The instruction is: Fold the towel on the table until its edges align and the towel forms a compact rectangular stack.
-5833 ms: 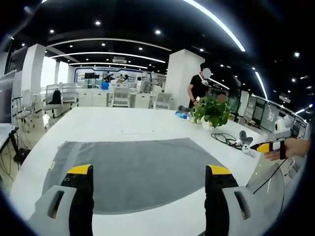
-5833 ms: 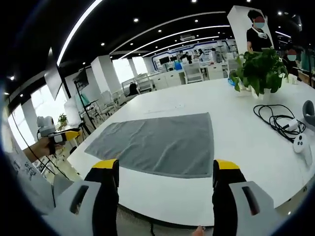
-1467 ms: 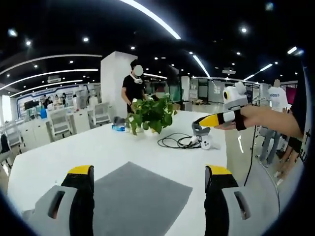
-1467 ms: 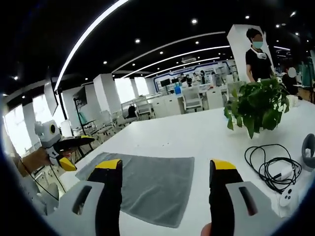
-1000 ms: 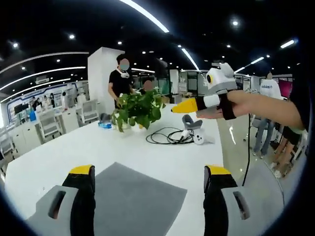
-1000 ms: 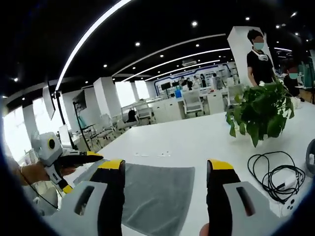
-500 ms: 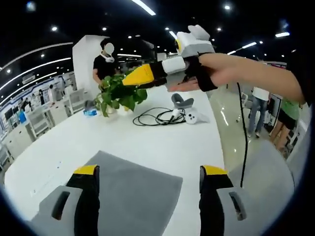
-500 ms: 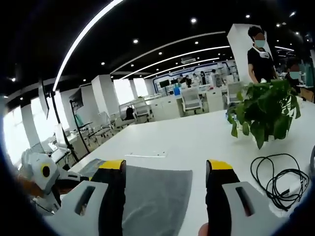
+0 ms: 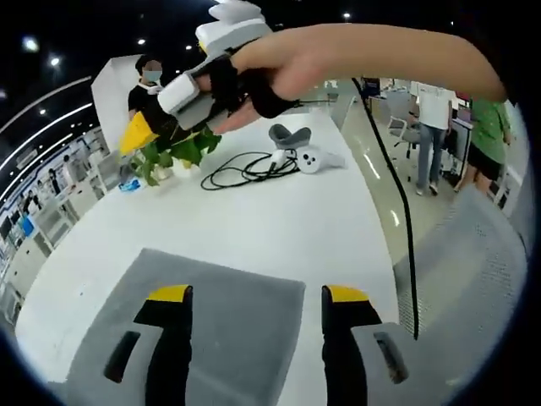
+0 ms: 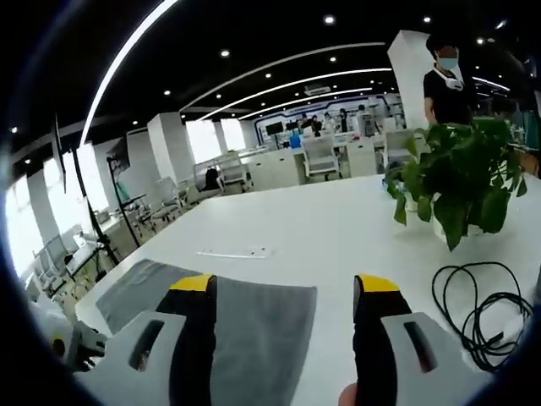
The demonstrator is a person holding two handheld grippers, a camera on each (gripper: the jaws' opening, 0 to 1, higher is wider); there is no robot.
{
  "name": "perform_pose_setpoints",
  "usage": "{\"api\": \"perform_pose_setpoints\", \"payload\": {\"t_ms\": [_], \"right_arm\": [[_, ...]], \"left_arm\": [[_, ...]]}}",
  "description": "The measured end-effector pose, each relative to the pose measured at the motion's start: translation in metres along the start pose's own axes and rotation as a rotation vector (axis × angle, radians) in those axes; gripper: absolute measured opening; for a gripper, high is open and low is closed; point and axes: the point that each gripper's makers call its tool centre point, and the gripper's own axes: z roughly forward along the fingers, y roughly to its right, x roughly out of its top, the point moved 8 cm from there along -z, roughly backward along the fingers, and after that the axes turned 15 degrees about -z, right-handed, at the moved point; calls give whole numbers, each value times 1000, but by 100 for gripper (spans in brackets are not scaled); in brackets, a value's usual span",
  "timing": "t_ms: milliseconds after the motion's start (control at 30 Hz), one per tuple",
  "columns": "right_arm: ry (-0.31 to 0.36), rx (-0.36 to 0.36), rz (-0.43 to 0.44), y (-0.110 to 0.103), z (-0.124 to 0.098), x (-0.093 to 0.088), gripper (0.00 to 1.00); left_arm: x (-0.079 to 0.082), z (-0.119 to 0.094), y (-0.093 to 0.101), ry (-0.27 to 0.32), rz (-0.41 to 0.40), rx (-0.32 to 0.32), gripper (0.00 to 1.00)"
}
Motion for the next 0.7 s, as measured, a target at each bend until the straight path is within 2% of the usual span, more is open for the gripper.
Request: {"api": "perform_pose_setpoints", "payload": {"t_ms": [200,367,500,700], "right_arm": [[-28,17,13,5,16,-13,63],[-68,36,3,6,31,-22,62],[-78,50,7,7,42,-29,61],[-133,88,19,7,62,-45,60]], "left_arm": [[-9,16,4,-27,-17,-38,56],[-14,29,11,-37,-28,-110,42],[-20,43,16,-77,-13,-140,41],[-29,57,18,-118,19,-147,39]]}}
